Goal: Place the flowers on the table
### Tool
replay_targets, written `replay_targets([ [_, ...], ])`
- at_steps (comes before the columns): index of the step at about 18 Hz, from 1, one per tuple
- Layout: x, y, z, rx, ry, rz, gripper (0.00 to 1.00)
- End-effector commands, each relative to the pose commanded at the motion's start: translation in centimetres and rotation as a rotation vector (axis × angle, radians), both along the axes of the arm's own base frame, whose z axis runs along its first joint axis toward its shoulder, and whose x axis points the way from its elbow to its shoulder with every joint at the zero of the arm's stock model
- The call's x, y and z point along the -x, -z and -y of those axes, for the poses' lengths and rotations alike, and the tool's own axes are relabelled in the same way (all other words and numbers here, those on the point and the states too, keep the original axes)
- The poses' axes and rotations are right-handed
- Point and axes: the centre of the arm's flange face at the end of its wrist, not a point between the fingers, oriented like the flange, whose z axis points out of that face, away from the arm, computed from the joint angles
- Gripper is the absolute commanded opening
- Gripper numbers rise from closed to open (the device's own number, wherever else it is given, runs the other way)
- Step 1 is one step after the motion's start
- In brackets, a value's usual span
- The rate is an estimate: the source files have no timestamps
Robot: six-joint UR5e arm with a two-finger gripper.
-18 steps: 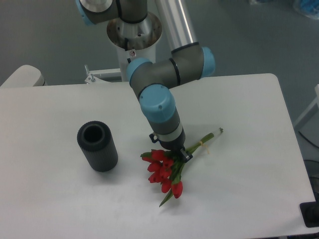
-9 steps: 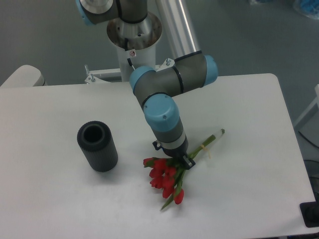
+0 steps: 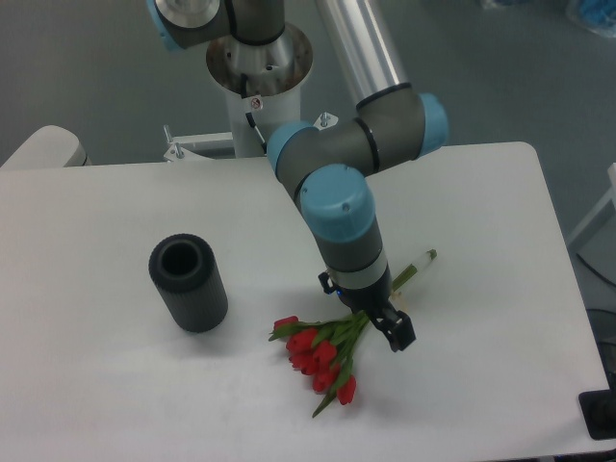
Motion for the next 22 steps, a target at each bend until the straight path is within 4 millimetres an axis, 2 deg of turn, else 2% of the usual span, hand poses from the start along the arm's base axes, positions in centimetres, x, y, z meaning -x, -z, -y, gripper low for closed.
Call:
replay_targets([
  [3, 2.8, -3.1, 1.2, 0.005, 0.009, 0.056, 0.98],
  [7, 7.5, -6.6, 6.4, -0.002, 0.084, 0.12, 0.98],
  [9, 9.2, -7.6, 8.9, -0.036, 0.105, 0.152, 0.98],
  [16, 12.8, -8.2, 15.1, -0.031, 0.252, 0.181, 0.98],
  [22, 12.9, -7.9, 15.7, -0.032, 0.262, 0.191, 0.98],
])
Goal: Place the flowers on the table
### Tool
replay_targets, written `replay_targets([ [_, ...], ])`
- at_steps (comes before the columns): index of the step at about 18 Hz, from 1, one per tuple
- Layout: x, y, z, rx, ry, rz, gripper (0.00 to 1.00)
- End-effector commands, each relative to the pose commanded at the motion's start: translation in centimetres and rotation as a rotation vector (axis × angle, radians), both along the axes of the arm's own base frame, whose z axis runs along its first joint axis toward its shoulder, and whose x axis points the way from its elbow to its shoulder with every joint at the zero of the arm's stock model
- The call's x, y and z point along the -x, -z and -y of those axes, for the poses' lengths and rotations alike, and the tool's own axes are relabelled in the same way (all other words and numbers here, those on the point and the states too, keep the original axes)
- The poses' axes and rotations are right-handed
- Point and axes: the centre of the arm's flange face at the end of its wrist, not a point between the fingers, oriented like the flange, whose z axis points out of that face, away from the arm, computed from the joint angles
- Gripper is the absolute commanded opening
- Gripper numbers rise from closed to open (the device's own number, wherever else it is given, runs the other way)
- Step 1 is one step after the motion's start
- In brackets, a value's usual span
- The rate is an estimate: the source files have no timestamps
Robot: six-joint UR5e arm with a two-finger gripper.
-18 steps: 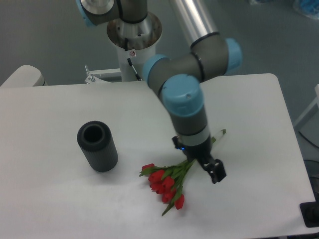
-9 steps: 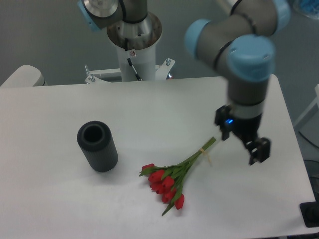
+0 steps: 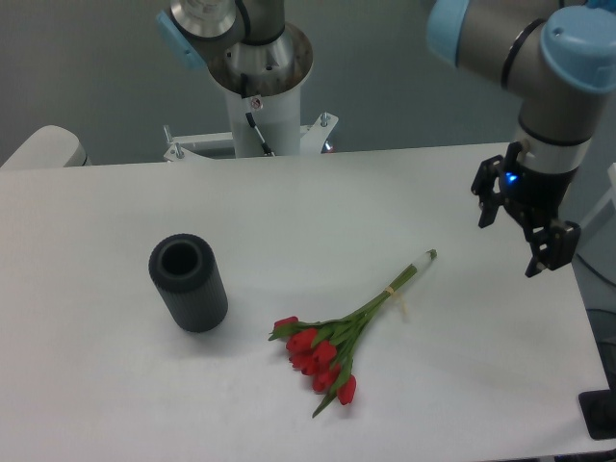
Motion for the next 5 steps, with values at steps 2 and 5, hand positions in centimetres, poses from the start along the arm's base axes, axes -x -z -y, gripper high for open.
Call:
replay_targets([
  [2, -0.06, -0.02, 0.02, 0.0, 0.0, 0.0, 0.98],
  [5, -0.14, -0.23, 0.04, -0.003, 0.0, -0.002, 0.98],
])
